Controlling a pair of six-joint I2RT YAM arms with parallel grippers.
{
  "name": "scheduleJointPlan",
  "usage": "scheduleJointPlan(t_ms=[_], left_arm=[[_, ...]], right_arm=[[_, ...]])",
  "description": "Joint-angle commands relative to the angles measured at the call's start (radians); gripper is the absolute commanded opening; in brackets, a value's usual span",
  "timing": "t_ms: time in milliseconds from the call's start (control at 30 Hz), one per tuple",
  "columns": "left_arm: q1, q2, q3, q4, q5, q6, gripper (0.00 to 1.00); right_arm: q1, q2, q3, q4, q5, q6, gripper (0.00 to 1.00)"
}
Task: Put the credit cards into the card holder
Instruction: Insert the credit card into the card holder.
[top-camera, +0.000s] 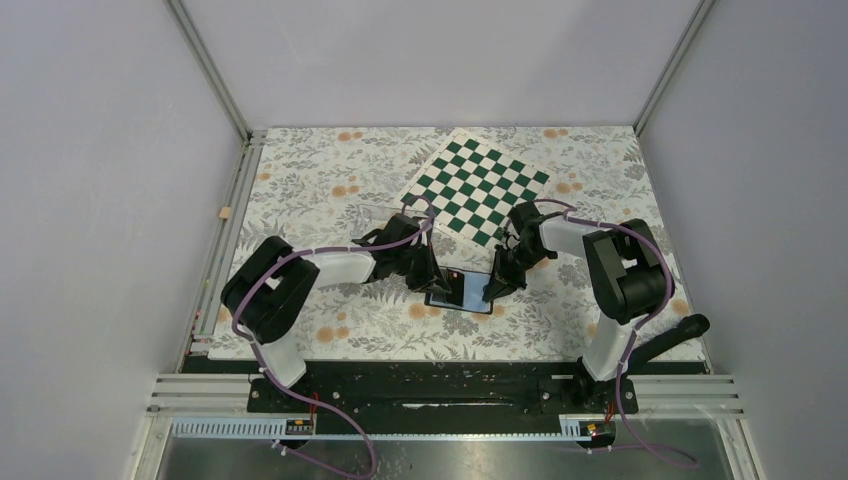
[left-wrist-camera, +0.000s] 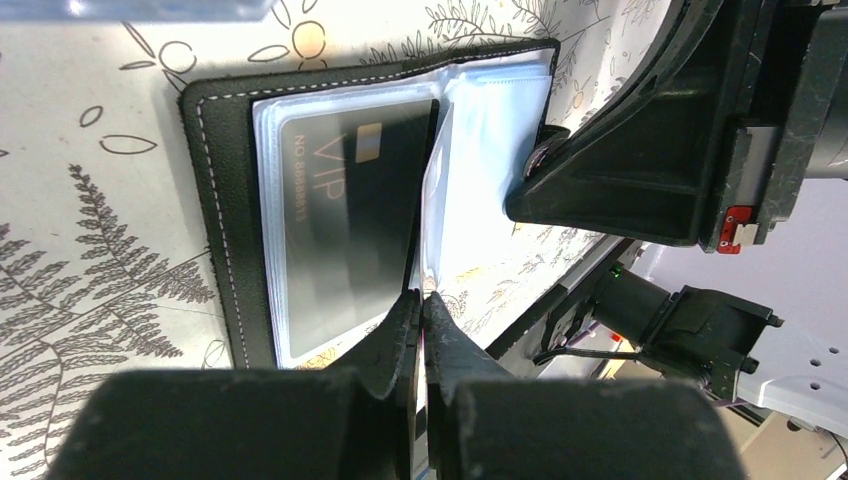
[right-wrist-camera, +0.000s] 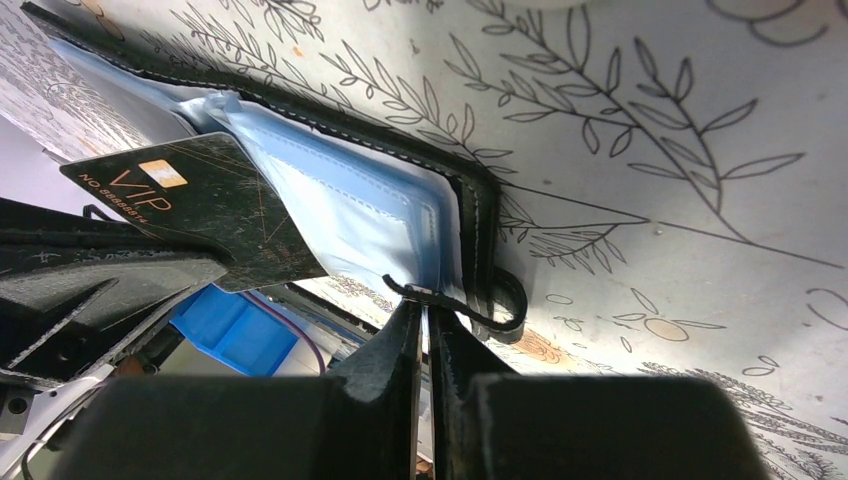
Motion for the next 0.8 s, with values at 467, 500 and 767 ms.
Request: scheduleJointPlan(t_ms=[467,500,767], left_arm=[[-0.042,0.128,0.06,0.045,0.146,0.004,0.0],[-0.042,0.135,0.062,0.038,0.148,0.006,0.0],[-0.05,0.197,0.151,-0.09,0.111,0.063,0.06]], right_arm=[[-0.003,0.019,0.022,-0.009,0.02,-0.007,0.07],[-0.003,0.019,0.023,-0.009,0.019,-0.008,0.07],[-0.003,0.002,0.023,-0.01,0.013,-0.018,0.13]])
